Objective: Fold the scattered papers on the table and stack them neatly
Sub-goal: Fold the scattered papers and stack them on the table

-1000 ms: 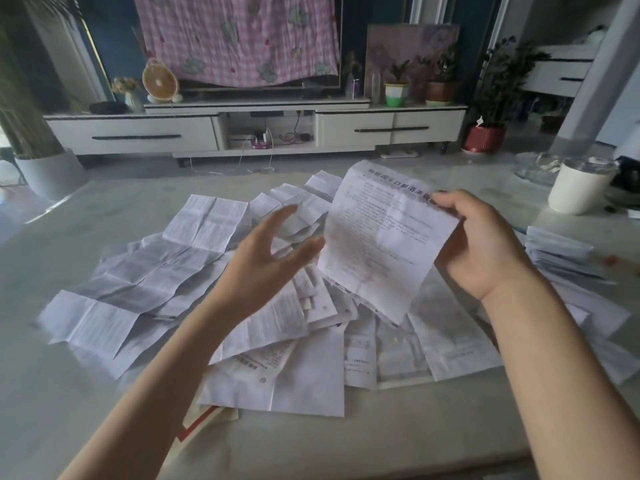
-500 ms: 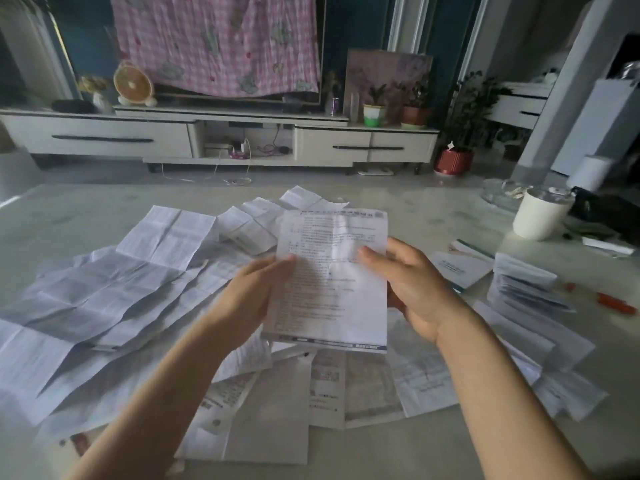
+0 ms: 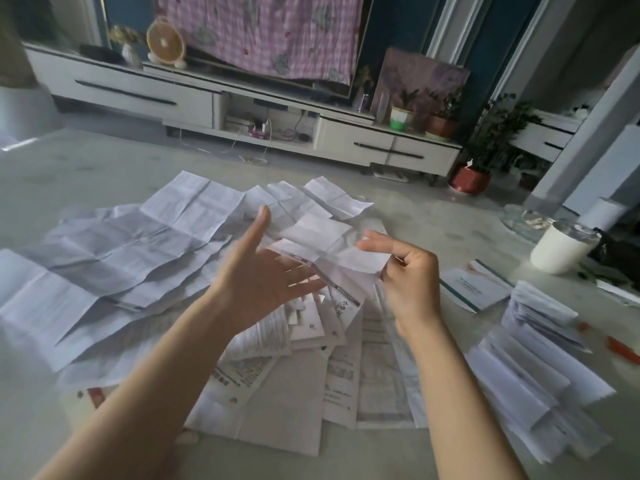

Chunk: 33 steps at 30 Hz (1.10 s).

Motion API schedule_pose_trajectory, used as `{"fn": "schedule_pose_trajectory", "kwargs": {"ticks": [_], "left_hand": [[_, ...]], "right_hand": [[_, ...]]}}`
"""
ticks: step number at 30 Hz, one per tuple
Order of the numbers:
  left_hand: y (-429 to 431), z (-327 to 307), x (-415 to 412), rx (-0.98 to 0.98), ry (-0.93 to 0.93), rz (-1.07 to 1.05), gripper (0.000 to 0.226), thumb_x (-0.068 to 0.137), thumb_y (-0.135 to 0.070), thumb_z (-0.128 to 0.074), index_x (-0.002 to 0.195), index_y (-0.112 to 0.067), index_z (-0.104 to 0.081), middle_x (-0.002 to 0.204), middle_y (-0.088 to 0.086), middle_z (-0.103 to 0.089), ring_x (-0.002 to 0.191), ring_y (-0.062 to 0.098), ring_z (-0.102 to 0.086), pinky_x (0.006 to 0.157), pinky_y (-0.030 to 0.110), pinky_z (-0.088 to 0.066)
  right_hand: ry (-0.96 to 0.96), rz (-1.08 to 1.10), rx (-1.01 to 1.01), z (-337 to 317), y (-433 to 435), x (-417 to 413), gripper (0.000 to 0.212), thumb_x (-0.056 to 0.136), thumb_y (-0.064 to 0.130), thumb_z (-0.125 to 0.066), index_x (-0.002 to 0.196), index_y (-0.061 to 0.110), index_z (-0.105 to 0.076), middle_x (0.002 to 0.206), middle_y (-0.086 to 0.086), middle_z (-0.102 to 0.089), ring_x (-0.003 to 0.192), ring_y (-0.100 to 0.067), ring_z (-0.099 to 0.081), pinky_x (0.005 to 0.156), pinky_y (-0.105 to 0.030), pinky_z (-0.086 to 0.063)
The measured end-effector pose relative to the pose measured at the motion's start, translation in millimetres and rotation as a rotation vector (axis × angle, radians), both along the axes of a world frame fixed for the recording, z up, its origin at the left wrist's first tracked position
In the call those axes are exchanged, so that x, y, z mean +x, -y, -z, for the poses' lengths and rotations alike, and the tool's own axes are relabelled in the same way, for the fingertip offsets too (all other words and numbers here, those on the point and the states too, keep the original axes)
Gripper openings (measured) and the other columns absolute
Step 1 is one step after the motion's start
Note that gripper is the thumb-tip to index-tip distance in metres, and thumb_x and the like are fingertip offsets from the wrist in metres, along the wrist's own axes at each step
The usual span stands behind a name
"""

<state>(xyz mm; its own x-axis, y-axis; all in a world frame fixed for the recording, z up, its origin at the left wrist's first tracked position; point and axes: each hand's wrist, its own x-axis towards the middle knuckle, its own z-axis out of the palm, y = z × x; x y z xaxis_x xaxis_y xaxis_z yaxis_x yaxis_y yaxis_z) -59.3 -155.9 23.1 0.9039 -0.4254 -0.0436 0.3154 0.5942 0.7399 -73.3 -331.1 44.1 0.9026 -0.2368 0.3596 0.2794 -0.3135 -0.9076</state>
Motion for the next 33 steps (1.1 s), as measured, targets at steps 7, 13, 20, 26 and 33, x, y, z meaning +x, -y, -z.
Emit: {"fn": "schedule_pose_trajectory", "kwargs": {"ticks": [7,13,20,26,33], "left_hand": [[2.1,10.1,-0.9,0.289,0.149,-0.248,0.016,0.086,0.004,-0.055,0.090,-0.010,-0.062,0.073,0.001,-0.070,0.071,0.017,-0.066,0.063,0.029,-0.055],[1.4,7.3,-9.7,0.371,0.284,0.036,0.015,0.084,-0.002,-0.062,0.094,-0.013,-0.066,0.086,-0.001,-0.074,0.081,0.014,-0.070,0.071,0.025,-0.057],[2.3,8.5,-7.1,0.461,0.283,-0.065,0.011,0.087,-0.010,-0.058,0.091,-0.009,-0.068,0.083,0.003,-0.074,0.075,0.015,-0.070,0.066,0.026,-0.057],[5.3,10.1,-8.9,0.504,0.301,-0.084,0.014,0.091,-0.013,-0.055,0.088,-0.010,-0.068,0.077,-0.001,-0.073,0.069,0.011,-0.068,0.058,0.022,-0.053],[6.4,9.7,-9.4,0.527,0.295,-0.090,0.015,0.092,-0.009,-0.053,0.089,-0.010,-0.068,0.084,0.005,-0.072,0.079,0.021,-0.066,0.077,0.037,-0.052]], "right_hand": [[-0.296,-0.237,0.155,-14.1,-3.1,-16.6,0.040,0.082,-0.009,-0.039,0.098,0.013,-0.068,0.100,-0.002,-0.070,0.091,-0.015,-0.065,0.073,-0.026,-0.051],[-0.364,-0.245,-0.005,-5.1,-3.4,-22.0,0.006,0.084,0.015,-0.066,0.087,0.011,-0.064,0.072,0.004,-0.068,0.062,-0.003,-0.063,0.056,-0.015,-0.048],[-0.319,-0.157,0.084,-1.1,5.6,-17.8,0.004,0.085,0.012,-0.064,0.084,0.009,-0.063,0.080,-0.006,-0.070,0.072,-0.017,-0.065,0.070,-0.031,-0.052],[-0.292,-0.168,0.093,0.5,7.6,-19.1,0.003,0.084,0.006,-0.065,0.087,0.007,-0.064,0.078,-0.005,-0.071,0.066,-0.012,-0.066,0.062,-0.022,-0.053],[-0.283,-0.136,0.099,2.9,6.5,-18.0,0.004,0.082,0.005,-0.067,0.085,0.008,-0.065,0.077,-0.003,-0.071,0.065,-0.009,-0.067,0.063,-0.022,-0.054]]}}
